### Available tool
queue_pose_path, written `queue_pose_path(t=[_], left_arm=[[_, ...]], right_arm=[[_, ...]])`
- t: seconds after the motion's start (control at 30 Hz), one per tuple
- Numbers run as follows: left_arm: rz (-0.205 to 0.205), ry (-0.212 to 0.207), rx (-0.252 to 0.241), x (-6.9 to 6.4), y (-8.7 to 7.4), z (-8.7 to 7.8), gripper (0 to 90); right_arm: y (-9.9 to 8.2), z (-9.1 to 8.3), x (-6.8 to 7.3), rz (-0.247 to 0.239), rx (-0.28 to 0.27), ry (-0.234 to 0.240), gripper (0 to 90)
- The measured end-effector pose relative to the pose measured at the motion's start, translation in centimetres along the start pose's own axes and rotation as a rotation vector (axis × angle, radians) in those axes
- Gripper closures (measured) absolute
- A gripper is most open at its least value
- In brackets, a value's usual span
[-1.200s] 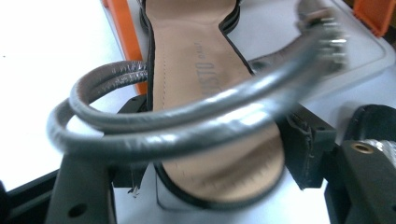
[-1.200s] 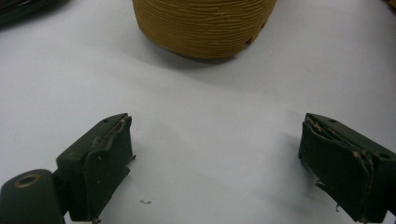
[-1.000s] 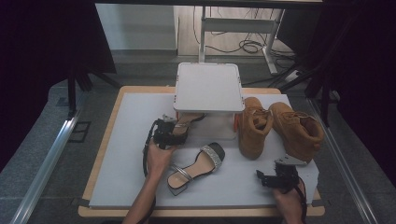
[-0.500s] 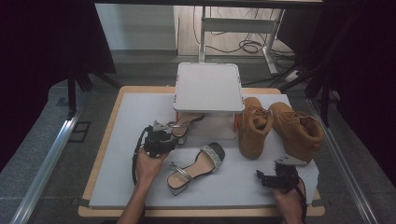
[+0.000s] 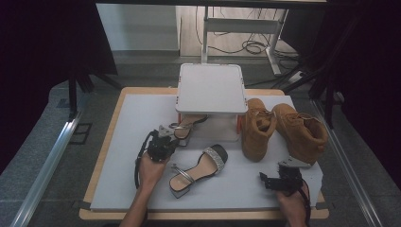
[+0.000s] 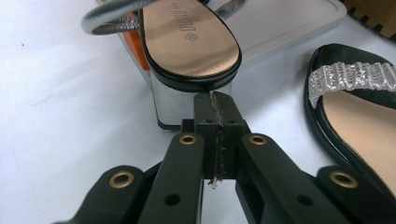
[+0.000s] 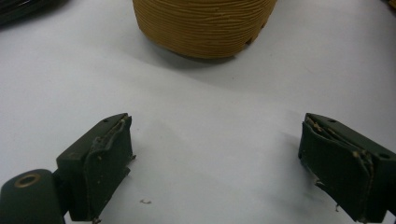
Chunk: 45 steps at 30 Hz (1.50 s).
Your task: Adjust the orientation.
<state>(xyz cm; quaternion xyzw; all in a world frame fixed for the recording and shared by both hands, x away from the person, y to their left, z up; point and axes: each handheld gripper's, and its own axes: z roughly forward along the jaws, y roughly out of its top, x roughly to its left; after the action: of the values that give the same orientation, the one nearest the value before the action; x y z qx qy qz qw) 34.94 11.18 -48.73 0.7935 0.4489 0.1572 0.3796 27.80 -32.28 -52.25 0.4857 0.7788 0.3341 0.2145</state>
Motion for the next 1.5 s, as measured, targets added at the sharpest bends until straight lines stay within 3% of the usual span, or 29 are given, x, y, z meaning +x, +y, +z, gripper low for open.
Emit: queue_pose_path(t=[0.3,0.6,0.83,1.2,1.5], left_arm=[[0.002,-0.015,-0.005,-0.5,0.2,0.4,89.5],[0.051,-0.063,0.004,-1.8,1.3,1.6,89.6],[0.066,-0.071,0.009,-2.2,2.0,2.5,89.7],[0.072,-0.099,0.022,-1.9,3.2,3.6,89.7],[0.073,-0.093,0.031,-1.4,4.0,4.0,89.7]], right_arm=[[0.0,0.0,0.0,0.0,0.0,0.0,9.9],[0.0,0.0,0.0,0.0,0.0,0.0,9.9],[0.0,0.0,0.0,-0.001,0.0,0.0,9.9],[0.0,0.0,0.0,0.0,0.0,0.0,9.9],[0.0,0.0,0.0,0.0,0.0,0.0,9.9]])
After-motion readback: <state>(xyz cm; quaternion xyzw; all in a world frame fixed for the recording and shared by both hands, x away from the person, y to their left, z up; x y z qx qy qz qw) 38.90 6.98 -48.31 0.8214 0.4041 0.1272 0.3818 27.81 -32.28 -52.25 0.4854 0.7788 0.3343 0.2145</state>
